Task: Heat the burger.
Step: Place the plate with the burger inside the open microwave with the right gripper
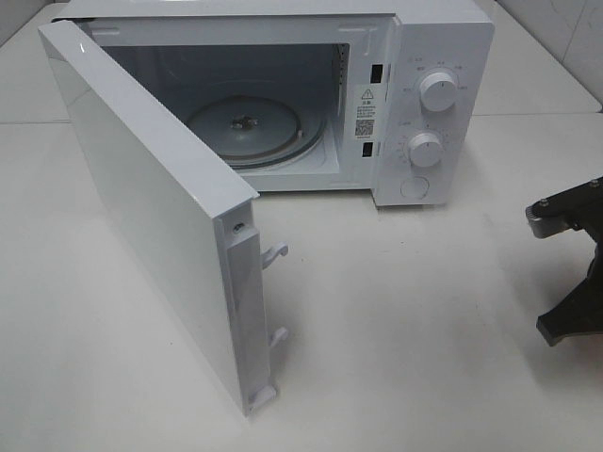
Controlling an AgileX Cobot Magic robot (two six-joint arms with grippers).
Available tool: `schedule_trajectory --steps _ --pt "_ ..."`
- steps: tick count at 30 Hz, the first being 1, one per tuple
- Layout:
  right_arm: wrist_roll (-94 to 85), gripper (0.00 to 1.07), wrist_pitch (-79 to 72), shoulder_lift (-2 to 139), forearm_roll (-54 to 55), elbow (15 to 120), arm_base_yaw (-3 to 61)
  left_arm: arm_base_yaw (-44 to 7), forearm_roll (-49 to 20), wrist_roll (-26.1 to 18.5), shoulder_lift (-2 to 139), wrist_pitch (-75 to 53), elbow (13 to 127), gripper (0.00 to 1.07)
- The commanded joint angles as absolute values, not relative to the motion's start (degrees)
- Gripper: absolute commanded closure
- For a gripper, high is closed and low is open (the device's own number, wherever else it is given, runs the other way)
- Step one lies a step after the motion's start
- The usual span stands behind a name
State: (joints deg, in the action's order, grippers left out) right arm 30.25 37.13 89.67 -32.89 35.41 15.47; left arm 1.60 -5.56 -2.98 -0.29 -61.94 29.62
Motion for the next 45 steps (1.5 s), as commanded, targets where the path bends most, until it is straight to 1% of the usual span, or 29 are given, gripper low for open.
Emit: schedule_trajectory --steps 1,7,10,17,19,25,27,30,35,38,40,43,45 --pt "31.11 1.07 39.53 88.69 -36.55 35.47 16.84 1.72 -5.73 -3.21 -1.09 -61.19 29.56 0.06" --pt "34.09 1.07 43.26 88.69 -40.51 35.47 20.80 1.72 -5.73 -3.21 -1.09 -61.19 29.56 0.06" --pt "34.09 1.07 44.58 88.69 -40.79 35.47 22.40 1.72 -5.73 -3.21 -1.09 -61.19 29.56 0.06" --pt "34.09 1.07 46.24 88.69 -40.79 35.47 25.27 1.72 -5.73 -3.21 -1.09 -61.19 29.56 0.06" --pt "34.03 1.07 47.27 88.69 -40.79 35.47 27.16 1.72 -5.73 -3.21 -1.09 -61.19 29.56 0.06" --pt "34.03 1.07 48.59 88.69 -40.74 35.47 28.88 1.72 -5.73 -3.21 -1.09 -61.19 29.56 0.06" --pt "34.03 1.07 49.56 88.69 -40.51 35.47 30.60 1.72 -5.73 -3.21 -1.09 -61.19 29.56 0.06" --pt "34.03 1.07 49.85 88.69 -40.45 35.47 31.05 1.72 -5.73 -3.21 -1.09 -61.19 29.56 0.06" --pt "34.03 1.07 51.11 88.64 -40.05 34.95 33.86 1.72 -5.73 -3.21 -1.09 -61.19 29.56 0.06" --pt "34.03 1.07 51.22 88.58 -39.76 34.66 34.15 1.72 -5.73 -3.21 -1.09 -61.19 29.56 0.06" --pt "34.03 1.07 51.28 87.03 -38.79 32.89 36.04 1.72 -5.73 -3.21 -1.09 -61.19 29.56 0.06" --pt "34.09 1.07 51.34 86.34 -38.79 32.37 36.61 1.72 -5.73 -3.21 -1.09 -61.19 29.56 0.06" --pt "34.49 1.07 51.80 83.25 -38.67 30.83 38.39 1.72 -5.73 -3.21 -1.09 -61.19 29.56 0.06"
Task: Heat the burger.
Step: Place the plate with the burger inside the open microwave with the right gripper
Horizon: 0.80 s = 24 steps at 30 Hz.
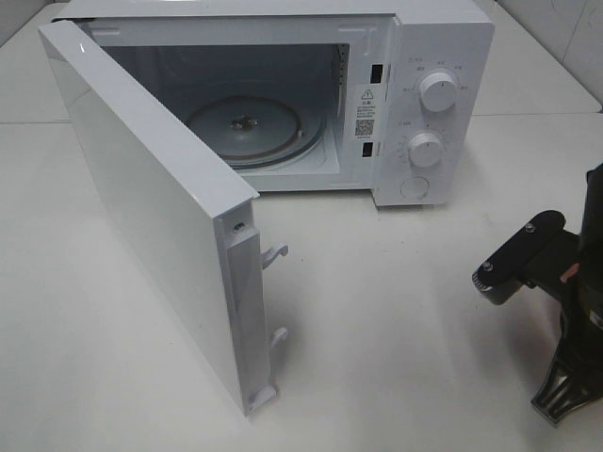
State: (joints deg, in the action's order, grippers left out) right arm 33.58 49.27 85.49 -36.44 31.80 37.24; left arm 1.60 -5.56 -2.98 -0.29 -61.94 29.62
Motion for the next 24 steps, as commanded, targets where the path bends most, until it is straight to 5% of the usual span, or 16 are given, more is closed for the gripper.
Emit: schedule_trajectory --steps 1,24 --pt "34.49 1.07 51.80 83.25 -38.67 30.83 38.39 1.72 -5.73 -3.21 -1.09 -61.19 29.56 0.06" --pt "35.35 1.07 51.68 77.12 -37.93 28.36 47.15 1.72 -5.73 -3.21 -1.09 -61.19 29.56 0.06"
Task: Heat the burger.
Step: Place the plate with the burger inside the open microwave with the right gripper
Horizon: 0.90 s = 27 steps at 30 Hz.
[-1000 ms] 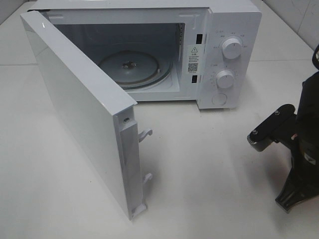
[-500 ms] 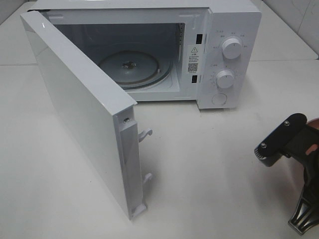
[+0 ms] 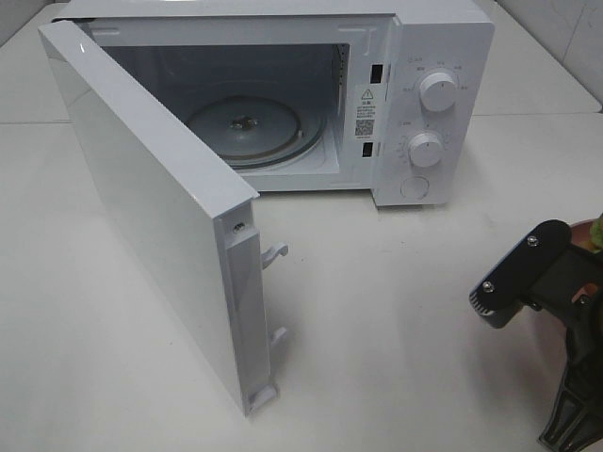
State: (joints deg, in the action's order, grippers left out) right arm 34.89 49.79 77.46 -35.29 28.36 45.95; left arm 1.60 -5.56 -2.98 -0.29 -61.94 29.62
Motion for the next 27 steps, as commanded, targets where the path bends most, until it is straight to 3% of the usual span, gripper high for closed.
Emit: schedule_trajectory --steps 1,16,27 --pt "35.29 1.07 51.62 77.12 -37.93 28.36 47.78 1.72 -5.73 -3.21 -1.09 -61.19 29.56 0.06" --pt "34.03 1.07 51.28 77.12 -39.30 28.30 52.37 1.72 -5.73 -3.21 -1.09 -61.19 29.56 0.06" --pt "20.51 1.05 46.35 77.12 -41.02 28.30 52.37 1.72 -5.73 -3.21 -1.09 -61.19 29.56 0.06"
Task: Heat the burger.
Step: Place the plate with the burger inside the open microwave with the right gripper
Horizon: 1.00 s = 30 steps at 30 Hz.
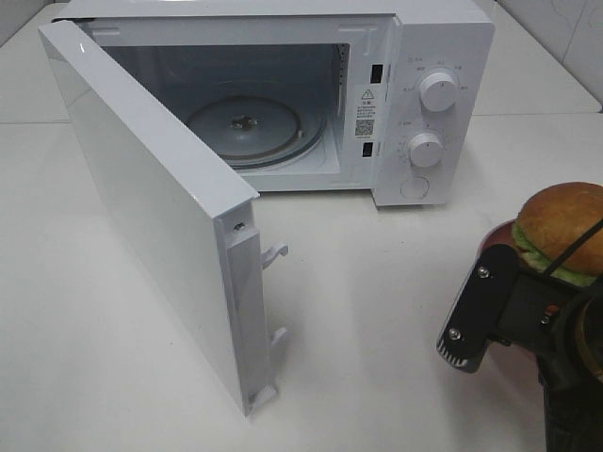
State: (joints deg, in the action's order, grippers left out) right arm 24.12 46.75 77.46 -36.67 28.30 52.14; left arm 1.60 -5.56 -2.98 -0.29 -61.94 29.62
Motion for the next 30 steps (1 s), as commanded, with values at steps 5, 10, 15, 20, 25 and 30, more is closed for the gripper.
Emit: schedule_trajectory --steps 5,10,15,20,25,30 --pt "16.39 1.05 42.63 77.12 -42.28 28.30 52.37 1.72 -5.73 -3.21 -1.09 -61.19 29.56 0.06" --pt "14.32 1.05 40.11 77.12 -44.52 28.30 52.37 1.72 -5.73 -3.21 -1.09 -61.19 29.56 0.06" --pt "14.09 1.05 38.85 77.12 -47.67 28.30 52.37 1.72 -5.73 -3.21 -1.09 -61.19 29.56 0.06" --pt "14.09 1.04 36.38 77.12 -50.94 28.30 52.37 1.72 -5.73 -3.21 -1.09 -61.19 29.56 0.06" --pt "14.09 1.03 35.12 77.12 -54.49 28.30 52.37 1.72 -5.73 -3.21 -1.09 -61.19 29.56 0.06" --pt "14.09 1.02 34.72 77.12 -57.07 28.30 52.37 1.72 -5.73 -3.21 -1.09 -61.19 29.56 0.06"
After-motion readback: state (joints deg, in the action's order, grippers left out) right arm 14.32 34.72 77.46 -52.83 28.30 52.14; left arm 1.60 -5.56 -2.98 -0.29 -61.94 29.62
